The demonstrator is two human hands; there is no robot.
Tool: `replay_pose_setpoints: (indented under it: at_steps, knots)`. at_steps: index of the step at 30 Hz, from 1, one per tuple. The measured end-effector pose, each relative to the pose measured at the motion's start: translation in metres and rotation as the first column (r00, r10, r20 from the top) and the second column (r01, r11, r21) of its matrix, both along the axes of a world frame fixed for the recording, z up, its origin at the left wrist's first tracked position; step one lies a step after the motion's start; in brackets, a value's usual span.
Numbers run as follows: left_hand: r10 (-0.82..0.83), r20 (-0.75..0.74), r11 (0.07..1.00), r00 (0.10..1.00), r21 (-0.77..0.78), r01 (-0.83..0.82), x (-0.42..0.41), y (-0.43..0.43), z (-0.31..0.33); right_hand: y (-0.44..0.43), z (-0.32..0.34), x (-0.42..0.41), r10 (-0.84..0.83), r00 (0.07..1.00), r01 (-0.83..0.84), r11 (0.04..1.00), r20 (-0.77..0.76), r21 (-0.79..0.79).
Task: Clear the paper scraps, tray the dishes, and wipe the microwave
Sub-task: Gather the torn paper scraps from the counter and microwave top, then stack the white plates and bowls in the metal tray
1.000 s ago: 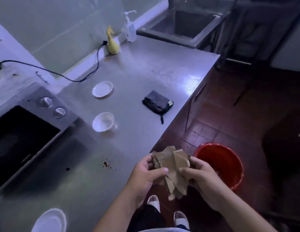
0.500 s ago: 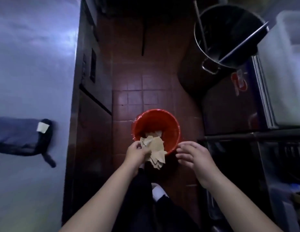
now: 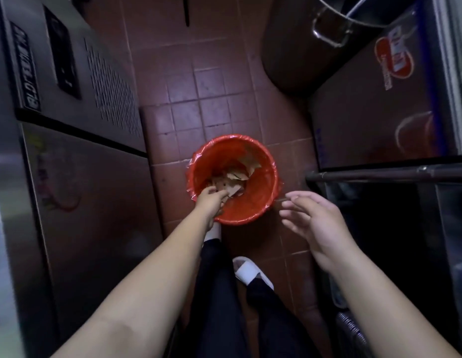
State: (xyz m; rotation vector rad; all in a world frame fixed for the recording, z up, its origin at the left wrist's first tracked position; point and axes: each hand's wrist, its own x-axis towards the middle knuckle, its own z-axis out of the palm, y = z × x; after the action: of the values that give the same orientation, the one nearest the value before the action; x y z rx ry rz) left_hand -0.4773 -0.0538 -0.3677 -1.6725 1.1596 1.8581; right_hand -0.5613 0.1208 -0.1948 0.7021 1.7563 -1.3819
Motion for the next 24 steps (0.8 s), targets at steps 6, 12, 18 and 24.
replay_pose_setpoints:
  at_steps: [6,12,18,24]
  knots:
    - [0.030,0.016,1.000,0.999,0.001,-0.030,0.038,0.011,0.048,0.007,0.040,-0.002,0.068,0.996,-0.070,0.997,-0.055,-0.025]
    - [0.062,-0.107,0.997,0.992,-0.032,-0.066,0.078,0.030,0.123,0.005,0.093,0.017,0.185,0.975,-0.195,0.978,-0.126,-0.074]
    - [0.172,-0.311,0.972,0.935,-0.102,-0.213,0.128,0.056,0.236,0.008,0.158,0.064,0.367,0.902,-0.403,0.905,-0.226,-0.136]
    - [0.288,-0.435,0.874,0.853,-0.245,-0.420,0.227,0.098,0.341,0.013,0.207,0.143,0.612,0.701,-0.698,0.694,-0.366,-0.176]
